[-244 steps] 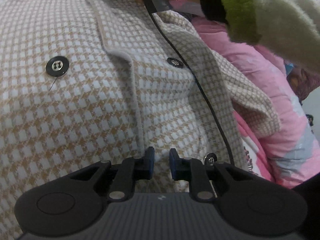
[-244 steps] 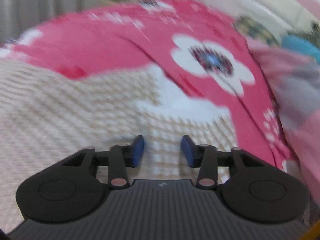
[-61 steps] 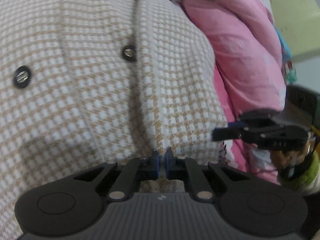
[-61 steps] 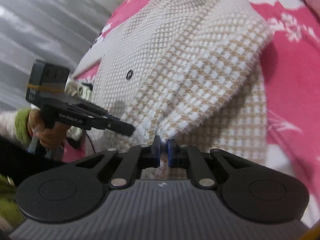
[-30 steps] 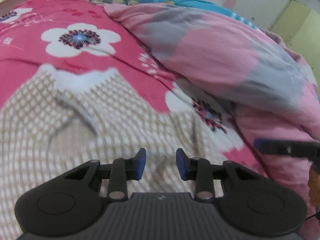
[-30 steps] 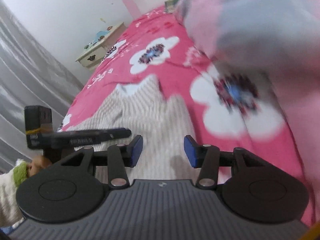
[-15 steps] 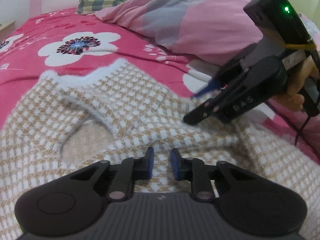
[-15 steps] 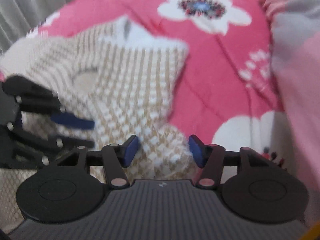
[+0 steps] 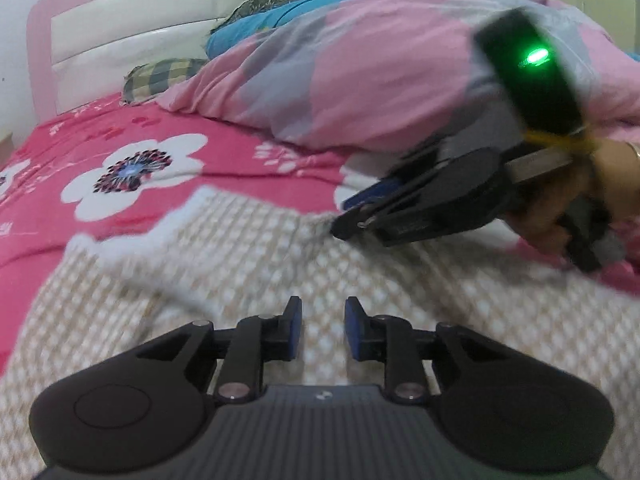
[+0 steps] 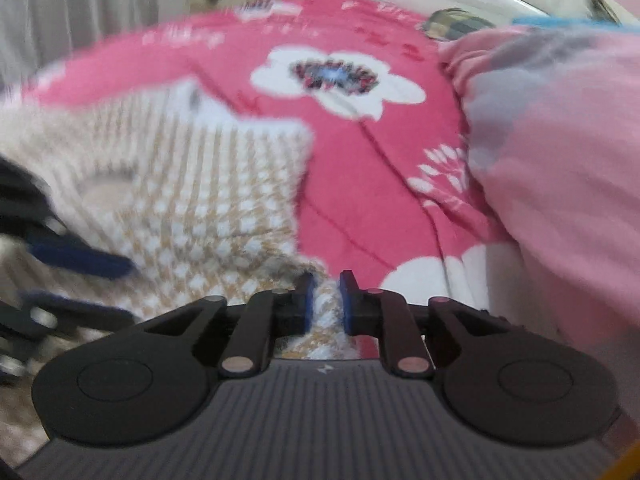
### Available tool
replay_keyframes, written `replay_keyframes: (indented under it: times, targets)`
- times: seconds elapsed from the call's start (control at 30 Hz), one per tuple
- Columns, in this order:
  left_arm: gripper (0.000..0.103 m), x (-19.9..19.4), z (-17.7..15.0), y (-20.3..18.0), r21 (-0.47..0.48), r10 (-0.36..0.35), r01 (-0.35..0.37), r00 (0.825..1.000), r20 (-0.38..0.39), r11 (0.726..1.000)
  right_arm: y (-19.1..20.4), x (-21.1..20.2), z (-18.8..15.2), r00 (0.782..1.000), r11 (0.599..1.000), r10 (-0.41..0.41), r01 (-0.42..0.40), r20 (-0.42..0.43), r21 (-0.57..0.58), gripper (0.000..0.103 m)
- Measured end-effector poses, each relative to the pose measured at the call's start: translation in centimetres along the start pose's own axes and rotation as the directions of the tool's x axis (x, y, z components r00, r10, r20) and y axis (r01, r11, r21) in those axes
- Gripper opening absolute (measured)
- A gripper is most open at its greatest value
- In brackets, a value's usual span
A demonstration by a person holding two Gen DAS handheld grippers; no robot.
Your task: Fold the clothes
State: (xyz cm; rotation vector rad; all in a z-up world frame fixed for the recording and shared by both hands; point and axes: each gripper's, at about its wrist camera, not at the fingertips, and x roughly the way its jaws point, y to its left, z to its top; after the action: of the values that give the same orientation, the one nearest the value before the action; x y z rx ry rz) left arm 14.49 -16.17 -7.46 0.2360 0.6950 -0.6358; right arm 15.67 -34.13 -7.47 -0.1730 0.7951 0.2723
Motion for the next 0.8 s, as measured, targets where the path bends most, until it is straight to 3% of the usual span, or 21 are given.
replay_keyframes:
  times: [0.07, 0.13, 0.2, 0.27, 0.3, 0.37, 0.47, 0.53, 0.6, 0.67, 0.73, 0.77, 0.8]
  targets:
    - [0.029, 2.0, 0.7, 0.8, -0.037, 0.027, -0.029, 0.999, -0.044, 0.999, -1.6, -1.2, 0.1, 1.000, 0.994, 0.029, -0.030, 0.008, 0.102, 0.025]
    - [0.021, 4.0, 0.9, 2.6, -0.146, 0.015, -0.029, 0.995, -0.095, 0.989, -2.7, -2.4, 0.3, 0.998, 0.980, 0.057, -0.057, 0.008, 0.191, 0.029]
    - [0.020, 4.3, 1.0, 4.3, -0.276, -0.040, 0.015, 0.996, -0.083, 0.961, -3.6, -3.4, 0.4, 0.993, 0.957, 0.116, -0.111, -0.001, 0.269, 0.040]
    - [0.014, 4.1, 1.1, 5.4, -0.356, -0.072, 0.039, 0.994, -0.078, 0.934, -4.2, -3.7, 0.2, 0.984, 0.928, 0.178, -0.162, -0.018, 0.336, 0.055]
    - [0.015, 3.7, 1.3, 5.6, -0.378, -0.087, 0.058, 0.994, -0.060, 0.924, -4.5, -3.9, -0.1, 0.981, 0.913, 0.194, -0.174, -0.018, 0.369, 0.056]
    - [0.023, 3.0, 1.7, 6.0, -0.416, -0.115, 0.095, 0.993, -0.024, 0.905, -5.1, -4.5, -0.7, 0.974, 0.878, 0.224, -0.197, -0.011, 0.437, 0.056]
    - [0.027, 4.0, 2.7, 6.1, -0.440, -0.115, 0.096, 0.993, -0.016, 0.893, -6.9, -5.3, -2.3, 0.961, 0.782, 0.271, -0.253, 0.055, 0.569, 0.056]
    - [0.024, 5.8, 3.0, 6.3, -0.467, -0.104, 0.068, 0.993, -0.053, 0.882, -7.9, -5.4, -3.4, 0.960, 0.725, 0.268, -0.255, 0.079, 0.640, 0.056]
    - [0.024, 6.3, 2.9, 6.3, -0.481, -0.091, 0.060, 0.995, -0.040, 0.875, -8.7, -4.4, -4.7, 0.961, 0.669, 0.269, -0.229, 0.057, 0.707, 0.054]
    - [0.024, 6.1, 3.0, 6.4, -0.494, -0.091, 0.061, 0.995, -0.037, 0.868, -8.5, -2.8, -5.4, 0.937, 0.608, 0.347, -0.252, 0.033, 0.753, 0.051]
    - [0.022, 5.5, 2.8, 6.9, -0.518, -0.104, 0.072, 0.994, -0.033, 0.852, -7.8, -2.3, -5.6, 0.901, 0.549, 0.427, -0.325, 0.076, 0.770, 0.046]
    - [0.022, 4.9, 2.7, 7.2, -0.535, -0.117, 0.084, 0.993, -0.028, 0.841, -7.2, -2.5, -5.5, 0.885, 0.534, 0.453, -0.366, 0.108, 0.762, 0.047]
    - [0.025, 4.1, 2.4, 7.6, -0.553, -0.139, 0.107, 0.990, -0.015, 0.827, -6.5, -2.9, -5.1, 0.883, 0.561, 0.453, -0.391, 0.124, 0.730, 0.048]
